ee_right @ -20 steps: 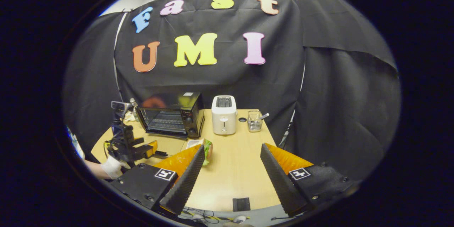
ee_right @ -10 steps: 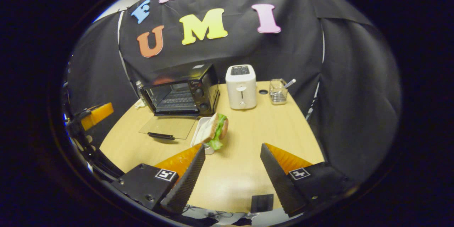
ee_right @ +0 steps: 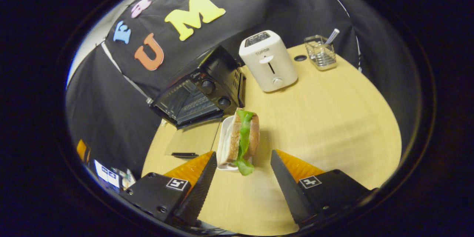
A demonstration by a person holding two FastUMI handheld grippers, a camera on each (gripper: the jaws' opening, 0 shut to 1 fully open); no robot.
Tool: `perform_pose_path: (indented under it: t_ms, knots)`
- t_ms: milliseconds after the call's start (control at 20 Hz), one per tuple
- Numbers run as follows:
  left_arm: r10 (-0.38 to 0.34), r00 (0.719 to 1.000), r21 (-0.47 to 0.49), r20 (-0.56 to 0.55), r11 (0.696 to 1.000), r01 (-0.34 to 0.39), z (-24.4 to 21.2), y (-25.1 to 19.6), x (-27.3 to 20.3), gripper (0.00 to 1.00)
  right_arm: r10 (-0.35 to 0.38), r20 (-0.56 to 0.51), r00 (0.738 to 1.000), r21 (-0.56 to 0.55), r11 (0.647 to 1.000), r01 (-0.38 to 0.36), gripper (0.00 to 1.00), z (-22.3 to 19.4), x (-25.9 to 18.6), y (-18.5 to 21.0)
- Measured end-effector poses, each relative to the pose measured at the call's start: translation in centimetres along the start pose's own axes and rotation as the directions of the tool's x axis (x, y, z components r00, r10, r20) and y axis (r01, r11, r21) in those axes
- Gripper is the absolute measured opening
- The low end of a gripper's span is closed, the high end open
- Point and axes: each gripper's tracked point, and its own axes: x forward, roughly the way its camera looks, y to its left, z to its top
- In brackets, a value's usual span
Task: Open the electric oven with the left hand, put the food in, and close the electric oven.
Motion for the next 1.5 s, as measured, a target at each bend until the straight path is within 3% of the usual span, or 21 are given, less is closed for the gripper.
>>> perform_pose_path:
  t_ms: [50, 100, 200, 250, 300, 350, 400, 450, 500, 550, 600, 750, 800, 850, 900, 950, 1000, 1250, 1500]
  knots:
    - [0.024, 1.000, -0.004, -0.003, 1.000, -0.024, 0.3, 0.2, -0.2, 0.94, 0.015, -0.023, 1.000, 0.029, 0.999, -0.014, 0.93, 0.4, 1.0, -0.1]
    - [0.047, 0.999, -0.012, -0.006, 0.999, -0.047, 0.5, 0.4, -0.4, 0.94, 0.040, -0.038, 0.998, 0.052, 0.998, -0.038, 0.79, 0.8, 1.9, 0.1]
    - [0.084, 0.996, -0.030, -0.011, 0.996, -0.084, 0.7, 0.3, -0.4, 0.94, 0.073, -0.073, 0.995, 0.079, 0.995, -0.067, 0.76, 1.5, 3.2, 0.1]
    - [0.102, 0.995, -0.036, -0.013, 0.994, -0.103, 0.9, 0.2, -0.5, 0.94, 0.088, -0.084, 0.993, 0.081, 0.993, -0.082, 0.86, 1.8, 3.7, 0.2]
    - [0.121, 0.992, -0.043, -0.019, 0.992, -0.122, 1.0, 0.1, -0.6, 0.94, 0.104, -0.096, 0.990, 0.082, 0.992, -0.096, 0.70, 2.1, 4.1, 0.2]
    - [0.141, 0.990, -0.048, -0.022, 0.989, -0.142, 1.1, 0.1, -0.7, 0.94, 0.120, -0.120, 0.985, 0.086, 0.990, -0.111, 0.67, 2.1, 4.5, 0.3]
    - [0.158, 0.987, -0.056, -0.024, 0.986, -0.159, 1.3, -0.3, -0.7, 0.94, 0.131, -0.140, 0.982, 0.094, 0.988, -0.118, 0.74, 2.0, 4.7, 0.3]
    - [0.175, 0.984, -0.059, -0.022, 0.983, -0.176, 1.6, -0.6, -0.7, 0.94, 0.147, -0.157, 0.977, 0.105, 0.986, -0.132, 0.57, 2.0, 4.9, 0.5]
    - [0.192, 0.981, -0.060, -0.029, 0.979, -0.194, 1.6, -0.8, -0.8, 0.94, 0.157, -0.170, 0.973, 0.114, 0.984, -0.139, 0.62, 1.9, 5.0, 0.4]
    - [0.206, 0.978, -0.058, -0.029, 0.976, -0.208, 1.6, -0.9, -1.1, 0.94, 0.162, -0.175, 0.971, 0.118, 0.983, -0.142, 0.45, 2.1, 5.1, 0.4]
    - [0.225, 0.974, -0.052, -0.029, 0.973, -0.227, 1.7, -1.0, -1.4, 0.94, 0.165, -0.174, 0.971, 0.106, 0.983, -0.148, 0.41, 2.2, 5.0, 0.4]
    - [0.253, 0.966, -0.040, -0.045, 0.966, -0.255, 1.3, -1.5, -2.1, 0.95, 0.174, -0.187, 0.967, 0.068, 0.984, -0.164, 0.46, 2.5, 5.1, 0.7]
    - [0.262, 0.964, -0.036, -0.047, 0.964, -0.264, 1.2, -1.5, -2.4, 0.94, 0.172, -0.189, 0.967, 0.054, 0.985, -0.164, 0.35, 2.5, 4.9, 0.8]
    - [0.267, 0.963, -0.036, -0.045, 0.963, -0.269, 1.1, -1.4, -2.5, 0.94, 0.166, -0.185, 0.969, 0.039, 0.986, -0.161, 0.43, 2.7, 4.7, 1.1]
    - [0.269, 0.962, -0.035, -0.046, 0.962, -0.271, 1.1, -1.4, -2.6, 0.95, 0.165, -0.175, 0.971, 0.026, 0.986, -0.163, 0.42, 3.0, 4.2, 1.5]
    - [0.280, 0.959, -0.029, -0.036, 0.959, -0.281, 0.9, -1.0, -2.7, 0.95, 0.171, -0.161, 0.972, 0.018, 0.985, -0.170, 0.33, 3.5, 3.7, 2.1]
    - [0.283, 0.959, -0.025, -0.032, 0.959, -0.284, 0.9, -0.7, -2.6, 0.95, 0.182, -0.145, 0.973, 0.015, 0.983, -0.181, 0.42, 4.1, 2.9, 2.9]
    - [0.202, 0.979, -0.019, -0.011, 0.979, -0.202, 0.3, -0.4, -2.1, 0.95, 0.240, 0.011, 0.971, 0.001, 0.971, -0.240, 0.42, 7.9, -0.4, 9.8]
    - [0.078, 0.996, 0.006, -0.034, 0.997, -0.078, -0.3, 1.4, -1.0, 0.96, 0.288, 0.199, 0.937, 0.095, 0.946, -0.311, 0.42, 8.7, -0.9, 18.4]
